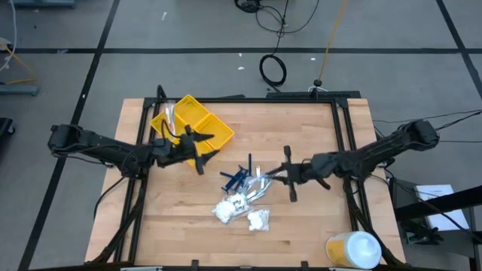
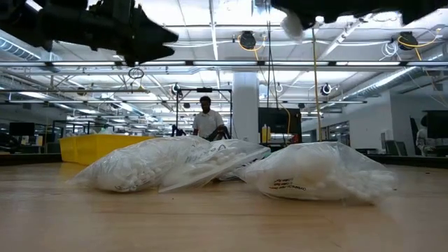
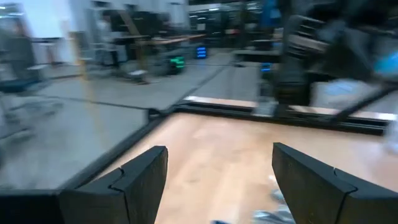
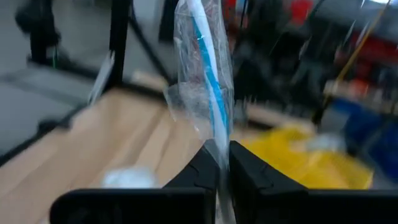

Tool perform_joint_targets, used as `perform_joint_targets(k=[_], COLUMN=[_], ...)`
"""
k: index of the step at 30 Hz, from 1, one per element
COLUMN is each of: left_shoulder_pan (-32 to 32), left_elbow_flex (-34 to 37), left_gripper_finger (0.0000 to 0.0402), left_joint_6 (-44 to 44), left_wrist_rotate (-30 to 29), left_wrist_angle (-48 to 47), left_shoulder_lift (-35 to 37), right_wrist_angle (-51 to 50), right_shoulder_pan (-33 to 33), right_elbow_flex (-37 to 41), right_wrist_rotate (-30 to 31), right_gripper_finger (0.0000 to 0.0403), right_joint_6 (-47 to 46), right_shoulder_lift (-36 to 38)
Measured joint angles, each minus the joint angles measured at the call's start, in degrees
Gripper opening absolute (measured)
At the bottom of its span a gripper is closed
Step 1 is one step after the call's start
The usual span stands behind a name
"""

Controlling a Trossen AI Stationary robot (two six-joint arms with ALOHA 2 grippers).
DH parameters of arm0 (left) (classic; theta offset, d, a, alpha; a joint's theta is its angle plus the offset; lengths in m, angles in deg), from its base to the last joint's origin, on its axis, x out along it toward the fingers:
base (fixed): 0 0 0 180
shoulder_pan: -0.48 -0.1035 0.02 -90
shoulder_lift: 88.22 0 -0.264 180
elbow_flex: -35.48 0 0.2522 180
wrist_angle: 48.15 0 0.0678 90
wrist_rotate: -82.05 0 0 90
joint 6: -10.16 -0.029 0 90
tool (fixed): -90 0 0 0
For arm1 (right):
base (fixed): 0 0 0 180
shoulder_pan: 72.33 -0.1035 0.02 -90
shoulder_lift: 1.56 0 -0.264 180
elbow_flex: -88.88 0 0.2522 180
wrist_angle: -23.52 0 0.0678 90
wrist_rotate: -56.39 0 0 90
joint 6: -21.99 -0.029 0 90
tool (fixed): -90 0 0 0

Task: Pick & Place Travel size toiletries
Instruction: Put the blue toothbrush into the middle left yellow bin

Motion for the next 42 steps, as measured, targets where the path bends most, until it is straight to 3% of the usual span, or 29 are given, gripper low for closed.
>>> perform_joint_targets(k=[3, 6, 15, 26, 31, 39, 42], left_shoulder_pan=[0.08, 0.99, 3.87, 3.9, 3.3, 2.99, 2.99], left_elbow_flex=[-1.71, -5.17, -19.5, -22.84, -22.82, -22.82, -22.82], left_gripper_finger=[0.0278, 0.0278, 0.0278, 0.027, 0.0206, 0.0027, 0.0015], left_joint_6=[-1.34, -3.96, -13.96, -14.5, -12.78, -14.39, -15.04], left_wrist_rotate=[5.35, 8.28, 11.23, 11.43, 13.1, 16.87, 16.74], left_wrist_angle=[9.03, 11.75, 11.69, 10.89, 10.39, 11.12, 11.31], left_shoulder_lift=[-6.16, -11.88, -24.35, -25.58, -25.58, -25.58, -25.58], right_wrist_angle=[13.08, 21.0, 26.04, 25.88, 26.14, 25.96, 25.71], right_shoulder_pan=[4.6, 7.81, 11.15, 11.52, 11.52, 11.59, 11.67], right_elbow_flex=[2.02, 2.14, 2.16, 2.18, 2.18, 2.16, 2.16], right_wrist_rotate=[-8.26, -12.84, -13.15, -13.22, -13.2, -13.02, -12.87], right_gripper_finger=[0.0011, 0.0011, 0.0011, 0.0011, 0.0011, 0.0011, 0.0012], right_joint_6=[0.5, -1.36, -2.46, -2.54, -2.52, -2.57, -2.97], right_shoulder_lift=[-4.16, -8.18, -13.22, -13.84, -13.82, -13.82, -13.8])
